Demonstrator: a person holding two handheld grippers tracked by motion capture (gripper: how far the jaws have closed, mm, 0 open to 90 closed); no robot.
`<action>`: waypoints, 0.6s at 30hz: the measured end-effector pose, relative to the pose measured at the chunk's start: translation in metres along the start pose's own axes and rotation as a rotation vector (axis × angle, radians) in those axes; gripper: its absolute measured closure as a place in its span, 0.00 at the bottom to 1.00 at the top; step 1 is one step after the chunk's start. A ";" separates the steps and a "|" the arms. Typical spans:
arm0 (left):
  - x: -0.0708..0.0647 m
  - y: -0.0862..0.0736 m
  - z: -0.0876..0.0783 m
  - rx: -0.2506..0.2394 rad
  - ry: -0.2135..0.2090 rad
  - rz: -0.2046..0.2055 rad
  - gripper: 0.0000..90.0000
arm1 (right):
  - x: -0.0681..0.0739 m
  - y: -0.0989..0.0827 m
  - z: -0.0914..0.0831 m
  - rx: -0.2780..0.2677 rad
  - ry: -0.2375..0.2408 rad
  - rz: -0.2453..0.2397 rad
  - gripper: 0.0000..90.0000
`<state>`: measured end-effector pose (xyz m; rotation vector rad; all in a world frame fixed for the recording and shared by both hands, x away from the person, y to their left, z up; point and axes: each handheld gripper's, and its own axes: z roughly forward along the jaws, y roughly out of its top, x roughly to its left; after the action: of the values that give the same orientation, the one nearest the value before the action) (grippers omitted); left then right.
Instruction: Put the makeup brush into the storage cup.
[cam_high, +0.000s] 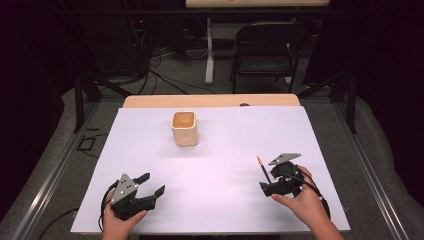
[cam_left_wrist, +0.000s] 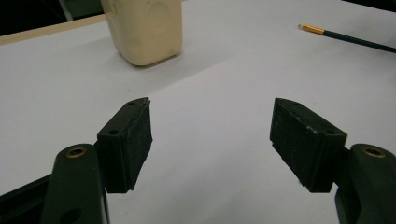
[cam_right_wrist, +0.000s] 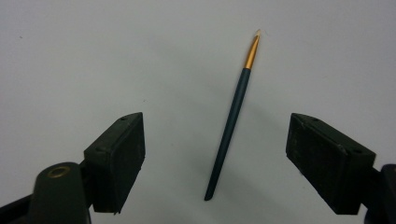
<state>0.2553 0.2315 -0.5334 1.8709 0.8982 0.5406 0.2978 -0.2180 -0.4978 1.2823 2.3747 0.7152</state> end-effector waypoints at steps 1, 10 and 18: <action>0.000 0.000 0.000 0.000 0.000 0.000 0.33 | 0.000 0.000 0.000 0.005 0.000 0.001 0.22; 0.001 0.000 0.000 0.001 -0.001 0.002 0.33 | -0.003 0.002 -0.001 0.012 -0.004 -0.001 0.22; 0.000 0.000 0.000 0.000 -0.001 0.000 0.33 | -0.005 0.003 0.000 0.025 -0.002 0.002 0.22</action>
<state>0.2553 0.2313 -0.5335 1.8715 0.8976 0.5394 0.3024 -0.2203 -0.4956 1.2955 2.3877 0.6869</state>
